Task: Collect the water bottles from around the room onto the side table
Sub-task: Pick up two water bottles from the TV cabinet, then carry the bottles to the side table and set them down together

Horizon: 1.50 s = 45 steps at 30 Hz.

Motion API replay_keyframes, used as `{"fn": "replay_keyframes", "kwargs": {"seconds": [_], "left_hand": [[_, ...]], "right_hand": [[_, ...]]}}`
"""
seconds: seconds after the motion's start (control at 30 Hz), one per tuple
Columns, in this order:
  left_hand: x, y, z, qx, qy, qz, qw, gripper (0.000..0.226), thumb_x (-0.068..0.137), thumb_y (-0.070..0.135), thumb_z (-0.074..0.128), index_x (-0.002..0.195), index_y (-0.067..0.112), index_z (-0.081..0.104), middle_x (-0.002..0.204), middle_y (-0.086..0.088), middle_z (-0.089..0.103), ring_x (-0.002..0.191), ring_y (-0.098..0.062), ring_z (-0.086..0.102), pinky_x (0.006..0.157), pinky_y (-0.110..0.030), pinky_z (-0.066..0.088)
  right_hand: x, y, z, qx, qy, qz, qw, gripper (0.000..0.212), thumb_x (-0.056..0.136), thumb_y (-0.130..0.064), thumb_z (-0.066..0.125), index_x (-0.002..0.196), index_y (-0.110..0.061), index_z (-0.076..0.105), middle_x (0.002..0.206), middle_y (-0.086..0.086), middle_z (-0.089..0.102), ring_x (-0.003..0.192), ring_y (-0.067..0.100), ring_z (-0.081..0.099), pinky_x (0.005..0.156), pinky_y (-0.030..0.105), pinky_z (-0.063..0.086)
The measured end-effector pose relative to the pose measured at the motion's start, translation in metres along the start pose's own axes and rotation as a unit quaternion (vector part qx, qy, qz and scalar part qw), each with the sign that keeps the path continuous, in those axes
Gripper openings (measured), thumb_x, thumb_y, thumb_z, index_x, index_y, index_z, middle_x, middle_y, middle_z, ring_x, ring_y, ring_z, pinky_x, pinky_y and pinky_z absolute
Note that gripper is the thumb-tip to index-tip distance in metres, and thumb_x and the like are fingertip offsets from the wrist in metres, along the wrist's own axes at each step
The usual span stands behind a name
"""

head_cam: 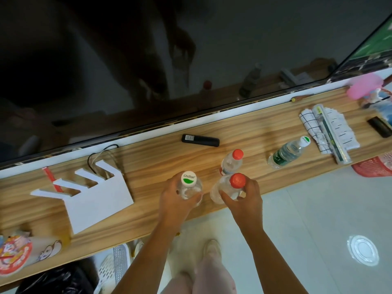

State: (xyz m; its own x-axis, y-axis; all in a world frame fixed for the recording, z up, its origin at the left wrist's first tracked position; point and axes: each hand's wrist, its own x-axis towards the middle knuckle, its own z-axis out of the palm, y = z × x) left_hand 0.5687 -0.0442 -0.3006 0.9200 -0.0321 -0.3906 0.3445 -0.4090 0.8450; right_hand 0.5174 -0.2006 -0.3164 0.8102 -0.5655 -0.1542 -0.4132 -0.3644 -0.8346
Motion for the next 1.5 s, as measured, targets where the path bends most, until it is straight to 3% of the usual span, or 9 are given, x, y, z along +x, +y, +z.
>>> {"fn": "replay_keyframes", "kwargs": {"seconds": [0.2, 0.37, 0.5, 0.63, 0.8, 0.97, 1.17, 1.37, 1.5], "left_hand": [[-0.047, 0.056, -0.027, 0.001, -0.014, 0.015, 1.0, 0.06, 0.064, 0.018, 0.083, 0.106, 0.036, 0.044, 0.107, 0.012, 0.051, 0.097, -0.009, 0.05, 0.068, -0.01, 0.039], [-0.086, 0.106, -0.048, 0.005, -0.037, 0.057, 0.998, 0.061, 0.062, 0.023, 0.084, 0.112, 0.032, 0.049, 0.112, 0.01, 0.052, 0.102, -0.011, 0.051, 0.075, -0.02, 0.041], [-0.119, 0.139, -0.057, 0.005, -0.065, 0.094, 0.993, 0.059, 0.061, 0.025, 0.084, 0.103, 0.043, 0.046, 0.109, 0.014, 0.051, 0.098, -0.009, 0.052, 0.072, -0.017, 0.044], [-0.147, 0.165, -0.062, 0.02, -0.095, 0.151, 0.984, 0.058, 0.06, 0.024, 0.085, 0.097, 0.048, 0.047, 0.105, 0.021, 0.051, 0.095, -0.003, 0.052, 0.075, -0.018, 0.047], [-0.176, 0.186, -0.054, 0.043, -0.16, 0.186, 0.968, 0.067, 0.061, 0.025, 0.084, 0.12, 0.031, 0.052, 0.124, 0.007, 0.053, 0.11, -0.012, 0.051, 0.079, -0.018, 0.046], [-0.206, 0.198, -0.028, 0.045, -0.224, 0.26, 0.938, 0.056, 0.057, 0.024, 0.085, 0.095, 0.049, 0.052, 0.112, 0.01, 0.059, 0.1, -0.005, 0.056, 0.078, -0.015, 0.045], [-0.233, 0.205, 0.023, 0.064, -0.3, 0.28, 0.91, 0.055, 0.055, 0.032, 0.084, 0.105, 0.032, 0.061, 0.105, 0.007, 0.064, 0.096, -0.004, 0.059, 0.078, -0.015, 0.048], [-0.273, 0.222, 0.1, 0.088, -0.376, 0.308, 0.87, 0.057, 0.055, 0.026, 0.086, 0.097, 0.047, 0.054, 0.103, 0.013, 0.064, 0.095, 0.002, 0.057, 0.076, -0.007, 0.043], [-0.309, 0.233, 0.165, 0.108, -0.416, 0.334, 0.839, 0.056, 0.044, 0.05, 0.077, 0.095, 0.048, 0.054, 0.105, 0.009, 0.063, 0.096, 0.0, 0.059, 0.078, -0.011, 0.044]], "right_hand": [[-0.027, -0.066, -0.053, 0.034, 0.004, -0.002, 0.999, 0.057, 0.061, -0.02, 0.084, 0.107, -0.024, 0.051, 0.105, -0.001, 0.052, 0.088, 0.01, 0.053, 0.077, 0.038, 0.055], [-0.062, -0.12, -0.107, 0.069, 0.028, -0.059, 0.995, 0.059, 0.062, -0.014, 0.083, 0.095, -0.044, 0.045, 0.1, -0.01, 0.051, 0.095, -0.011, 0.05, 0.065, 0.006, 0.047], [-0.089, -0.144, -0.143, 0.079, 0.048, -0.084, 0.992, 0.058, 0.062, -0.015, 0.083, 0.092, -0.048, 0.045, 0.099, -0.02, 0.05, 0.095, -0.013, 0.049, 0.066, 0.008, 0.045], [-0.113, -0.155, -0.171, 0.07, 0.08, -0.099, 0.989, 0.059, 0.061, -0.016, 0.083, 0.094, -0.047, 0.046, 0.1, -0.016, 0.052, 0.097, -0.008, 0.05, 0.07, 0.002, 0.044], [-0.147, -0.161, -0.208, 0.072, 0.141, -0.101, 0.982, 0.061, 0.06, -0.012, 0.084, 0.094, -0.046, 0.046, 0.099, -0.012, 0.053, 0.093, -0.008, 0.052, 0.07, 0.001, 0.043], [-0.176, -0.154, -0.243, 0.068, 0.204, -0.076, 0.974, 0.058, 0.06, -0.014, 0.084, 0.093, -0.045, 0.048, 0.099, -0.01, 0.055, 0.092, -0.002, 0.055, 0.07, 0.006, 0.045], [-0.203, -0.127, -0.286, 0.09, 0.262, -0.01, 0.961, 0.055, 0.061, -0.021, 0.082, 0.104, -0.039, 0.053, 0.102, -0.013, 0.065, 0.091, 0.002, 0.059, 0.071, 0.009, 0.046], [-0.229, -0.085, -0.354, 0.098, 0.337, 0.055, 0.935, 0.057, 0.061, -0.021, 0.083, 0.111, -0.026, 0.057, 0.105, -0.008, 0.065, 0.094, 0.006, 0.06, 0.075, 0.024, 0.052], [-0.249, -0.053, -0.406, 0.087, 0.393, 0.085, 0.911, 0.056, 0.061, -0.024, 0.082, 0.111, -0.029, 0.057, 0.104, -0.009, 0.064, 0.093, 0.004, 0.059, 0.073, 0.023, 0.052]]}}
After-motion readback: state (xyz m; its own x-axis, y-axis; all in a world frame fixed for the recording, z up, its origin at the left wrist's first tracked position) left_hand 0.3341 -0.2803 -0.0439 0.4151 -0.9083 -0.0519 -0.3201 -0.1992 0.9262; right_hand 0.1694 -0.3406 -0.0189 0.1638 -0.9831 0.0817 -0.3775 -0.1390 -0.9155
